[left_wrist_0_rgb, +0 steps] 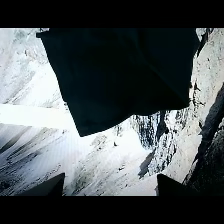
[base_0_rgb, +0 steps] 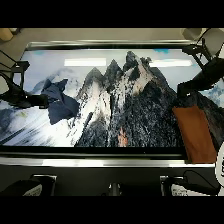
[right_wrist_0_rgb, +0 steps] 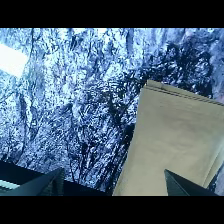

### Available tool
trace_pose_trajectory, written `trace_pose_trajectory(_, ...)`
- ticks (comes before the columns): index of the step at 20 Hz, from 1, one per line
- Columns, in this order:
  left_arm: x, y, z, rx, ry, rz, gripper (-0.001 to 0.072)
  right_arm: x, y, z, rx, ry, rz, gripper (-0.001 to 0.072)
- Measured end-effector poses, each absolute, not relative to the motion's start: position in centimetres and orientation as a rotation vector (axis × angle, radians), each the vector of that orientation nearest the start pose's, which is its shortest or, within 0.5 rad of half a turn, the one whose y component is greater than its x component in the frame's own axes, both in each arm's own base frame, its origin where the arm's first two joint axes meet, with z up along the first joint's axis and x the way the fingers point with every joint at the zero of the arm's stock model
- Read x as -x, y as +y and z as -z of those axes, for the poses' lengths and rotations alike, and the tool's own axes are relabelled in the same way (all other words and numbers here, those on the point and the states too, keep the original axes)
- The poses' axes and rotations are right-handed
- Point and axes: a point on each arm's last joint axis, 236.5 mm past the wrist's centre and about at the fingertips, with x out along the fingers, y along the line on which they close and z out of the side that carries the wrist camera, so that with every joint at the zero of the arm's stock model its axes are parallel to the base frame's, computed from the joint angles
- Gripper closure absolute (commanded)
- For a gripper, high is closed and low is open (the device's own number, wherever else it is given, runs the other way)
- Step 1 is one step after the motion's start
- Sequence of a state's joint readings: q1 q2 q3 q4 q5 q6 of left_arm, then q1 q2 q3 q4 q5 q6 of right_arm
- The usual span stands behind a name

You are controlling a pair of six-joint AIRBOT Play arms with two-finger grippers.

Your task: Fold the shirts.

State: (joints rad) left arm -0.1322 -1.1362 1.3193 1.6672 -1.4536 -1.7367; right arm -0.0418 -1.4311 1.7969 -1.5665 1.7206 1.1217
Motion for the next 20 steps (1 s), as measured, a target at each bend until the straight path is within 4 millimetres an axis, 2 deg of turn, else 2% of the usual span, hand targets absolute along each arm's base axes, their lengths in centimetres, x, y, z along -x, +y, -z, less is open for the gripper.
trace_pose_trajectory(16,-34.3,-2.3,-9.8,-0.011,1.254,-0.065,-0.0013,-38.7,-1.5,-13.5,0.347,1.336,-0.272,0.0044)
trace_pose_trajectory(20,-37.3,-2.8,-10.7,-0.001,1.127,-0.044,-0.0013,-39.9,-1.6,-13.8,0.343,1.287,-0.253,0.0043)
